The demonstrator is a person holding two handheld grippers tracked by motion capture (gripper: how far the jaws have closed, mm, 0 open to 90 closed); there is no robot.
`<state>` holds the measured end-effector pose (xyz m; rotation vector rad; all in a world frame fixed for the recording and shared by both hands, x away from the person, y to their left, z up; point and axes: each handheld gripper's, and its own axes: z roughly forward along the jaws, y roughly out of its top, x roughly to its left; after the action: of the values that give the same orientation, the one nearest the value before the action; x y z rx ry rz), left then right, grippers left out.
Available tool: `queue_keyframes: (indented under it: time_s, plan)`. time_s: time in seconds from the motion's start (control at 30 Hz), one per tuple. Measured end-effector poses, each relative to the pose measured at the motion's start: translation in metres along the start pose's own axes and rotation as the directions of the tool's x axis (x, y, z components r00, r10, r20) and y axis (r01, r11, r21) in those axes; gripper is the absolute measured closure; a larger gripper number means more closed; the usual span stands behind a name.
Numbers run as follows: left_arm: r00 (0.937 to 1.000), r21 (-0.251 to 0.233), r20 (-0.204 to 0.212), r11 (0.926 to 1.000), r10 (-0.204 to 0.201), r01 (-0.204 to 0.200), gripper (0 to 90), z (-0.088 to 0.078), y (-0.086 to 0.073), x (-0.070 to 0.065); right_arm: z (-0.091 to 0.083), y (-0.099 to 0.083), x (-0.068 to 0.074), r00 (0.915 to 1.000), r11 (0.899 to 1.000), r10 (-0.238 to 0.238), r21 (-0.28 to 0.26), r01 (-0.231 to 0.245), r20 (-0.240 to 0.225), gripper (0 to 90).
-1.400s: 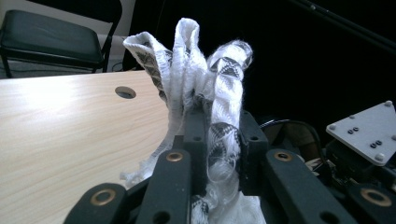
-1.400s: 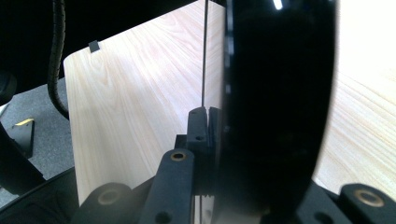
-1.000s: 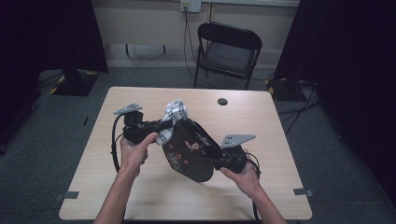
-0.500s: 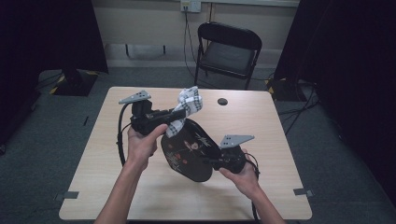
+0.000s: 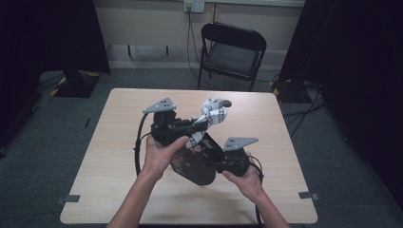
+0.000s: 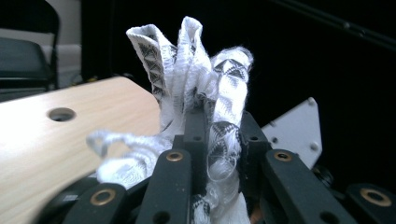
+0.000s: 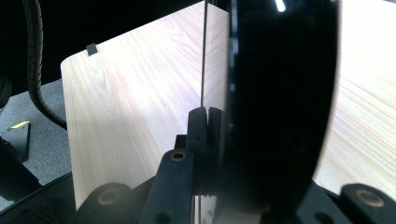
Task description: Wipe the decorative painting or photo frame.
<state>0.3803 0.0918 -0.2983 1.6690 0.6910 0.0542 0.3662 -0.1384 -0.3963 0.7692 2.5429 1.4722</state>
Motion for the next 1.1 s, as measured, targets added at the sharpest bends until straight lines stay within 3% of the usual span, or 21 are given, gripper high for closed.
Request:
queue_keyframes:
  time_s: [0.17,0.27,0.37,0.4,0.47,0.57,0.67,0.83,0.97,1.03,1.07,1.1]
  plan:
    - [0.9999,-0.005,0.009,1.0,-0.005,0.005,78.0,0.003,-0.002,0.003,0.0,0.0,0.0,1.0,1.0,0.0,-0.002,0.0,0.003,80.9]
    - [0.9995,-0.03,-0.026,0.9994,-0.016,0.015,78.1,-0.005,0.001,0.008,0.0,0.0,0.001,1.0,1.0,0.0,-0.002,0.0,0.003,80.9]
    - [0.9946,-0.056,-0.103,0.9984,-0.014,0.008,78.1,-0.016,0.003,0.014,0.0,0.0,0.001,1.0,1.0,0.0,-0.002,0.0,0.003,81.0]
    - [0.9898,-0.062,-0.142,0.9981,-0.012,0.003,78.1,-0.02,0.003,0.016,0.0,0.0,0.001,1.0,1.0,0.0,-0.002,0.0,0.003,81.0]
    - [0.9883,-0.075,-0.15,0.9971,-0.026,0.015,78.1,-0.025,0.001,0.019,0.0,0.0,0.001,1.0,1.0,0.001,-0.002,-0.001,0.003,81.0]
    - [0.982,-0.078,-0.188,0.9965,0.015,-0.03,78.1,-0.03,-0.003,0.018,0.001,0.0,0.001,1.0,1.0,-0.001,-0.002,0.001,0.002,81.1]
    - [0.9771,-0.086,-0.213,0.9959,0.009,-0.028,78.1,-0.035,-0.003,0.018,0.002,0.001,0.002,1.0,1.0,0.0,-0.001,0.0,0.004,81.1]
    - [0.9746,-0.095,-0.221,0.9939,0.034,-0.056,78.1,-0.048,-0.006,0.011,0.002,0.0,0.001,0.9999,1.0,0.013,-0.012,-0.013,0.008,81.2]
    - [0.9666,-0.099,-0.25,0.9916,0.056,-0.083,78.1,-0.064,-0.015,0.003,0.002,0.0,0.003,0.9998,1.0,0.013,-0.009,-0.013,0.015,81.2]
    - [0.9429,-0.071,-0.321,0.9905,0.089,-0.118,78.1,-0.071,-0.022,0.0,0.002,0.0,0.003,0.9998,1.0,0.016,-0.009,-0.016,0.016,81.2]
    - [0.9412,-0.064,-0.327,0.9917,0.084,-0.111,78.0,-0.073,-0.026,0.0,0.002,0.0,0.003,0.9997,1.0,0.016,-0.007,-0.015,0.018,81.2]
    - [0.9443,-0.066,-0.32,0.9925,0.077,-0.103,78.0,-0.074,-0.029,0.002,0.003,0.001,0.003,0.9997,1.0,0.017,-0.008,-0.017,0.019,81.2]
